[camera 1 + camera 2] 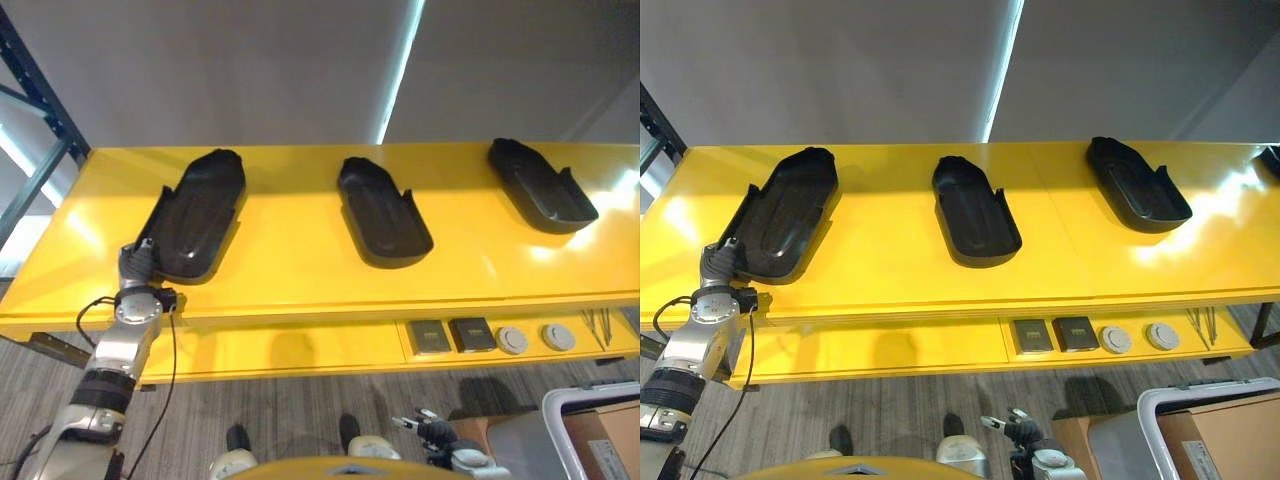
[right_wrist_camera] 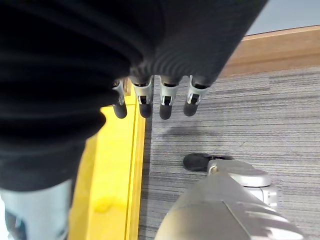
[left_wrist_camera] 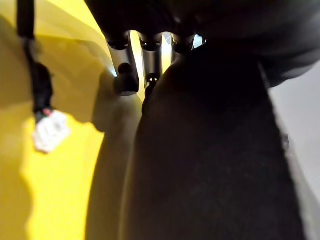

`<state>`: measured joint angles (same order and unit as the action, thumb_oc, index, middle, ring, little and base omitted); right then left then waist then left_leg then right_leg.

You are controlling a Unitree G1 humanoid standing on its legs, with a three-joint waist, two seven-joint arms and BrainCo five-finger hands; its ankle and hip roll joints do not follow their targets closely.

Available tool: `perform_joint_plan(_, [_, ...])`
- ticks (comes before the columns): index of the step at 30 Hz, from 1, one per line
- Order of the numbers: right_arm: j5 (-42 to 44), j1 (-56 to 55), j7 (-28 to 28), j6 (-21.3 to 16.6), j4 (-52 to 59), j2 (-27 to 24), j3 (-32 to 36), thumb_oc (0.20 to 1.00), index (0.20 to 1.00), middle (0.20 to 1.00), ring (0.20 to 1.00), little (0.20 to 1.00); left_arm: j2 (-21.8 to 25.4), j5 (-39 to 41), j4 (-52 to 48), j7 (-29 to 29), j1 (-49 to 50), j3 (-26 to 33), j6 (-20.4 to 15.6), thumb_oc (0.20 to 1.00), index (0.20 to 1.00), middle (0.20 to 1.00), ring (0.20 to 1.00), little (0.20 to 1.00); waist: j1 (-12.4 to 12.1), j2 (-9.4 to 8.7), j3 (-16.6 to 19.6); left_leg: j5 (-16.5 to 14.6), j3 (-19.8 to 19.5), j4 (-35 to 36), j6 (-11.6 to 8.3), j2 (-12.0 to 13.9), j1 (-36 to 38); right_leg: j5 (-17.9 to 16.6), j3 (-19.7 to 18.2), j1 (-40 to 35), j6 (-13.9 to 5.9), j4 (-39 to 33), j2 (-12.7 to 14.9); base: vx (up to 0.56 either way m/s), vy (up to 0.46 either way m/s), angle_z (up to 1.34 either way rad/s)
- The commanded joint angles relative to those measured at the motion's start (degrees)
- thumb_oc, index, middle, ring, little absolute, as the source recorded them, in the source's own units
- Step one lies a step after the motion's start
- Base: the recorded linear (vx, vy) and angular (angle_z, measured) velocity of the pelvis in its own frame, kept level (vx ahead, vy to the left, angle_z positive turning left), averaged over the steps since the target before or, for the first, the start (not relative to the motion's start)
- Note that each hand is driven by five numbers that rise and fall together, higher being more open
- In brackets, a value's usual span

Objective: Move parts from the plastic box to the shelf.

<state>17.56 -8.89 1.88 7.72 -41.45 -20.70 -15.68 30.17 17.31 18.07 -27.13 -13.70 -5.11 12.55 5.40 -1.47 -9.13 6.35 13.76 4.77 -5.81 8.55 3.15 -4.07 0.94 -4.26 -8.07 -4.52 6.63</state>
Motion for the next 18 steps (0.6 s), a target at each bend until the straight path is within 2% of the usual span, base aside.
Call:
perform_joint_plan(1, [-1.0,0.9,0.6,-0.2,1.3,0.2,-1.2,1.000,1.000,1.000,1.000,1.000,0.7,-0.1,2.2,0.6,-1.5,0.5,0.9,0.200,0.200,0.200,0.200,0.200,-0.5,-0.53,-2.5,-7.5,-1.0,-9.3,1.45,2.8,-1.4,2.8,1.4,3.7,-2.74,5.7,2.7,0.00,0.000,0.00])
perform_joint_plan(14, [-1.0,0.4,1.1,0.4,1.0,0.2,-1.1,1.000,1.000,1.000,1.000,1.000,-0.1,0.2,3.5,-3.3,1.3,2.7,0.4,0.200,0.200,0.200,0.200,0.200,-0.9,-0.35,-1.6,-7.3,-0.7,-7.7,1.01,2.7,0.1,2.9,2.3,2.3,-2.87,4.6,3.0,0.01,0.000,0.03])
perform_joint_plan(18, [-1.4,-0.1,0.7,0.3,1.1,0.0,-1.0,1.000,1.000,1.000,1.000,1.000,-0.3,1.2,6.0,-5.6,0.8,3.2,-1.0,0.200,0.200,0.200,0.200,0.200,-0.6,-0.32,-1.4,-7.2,-0.4,-7.4,0.94,2.8,0.8,3.0,2.3,2.0,-2.92,4.5,2.9,0.00,0.000,0.00])
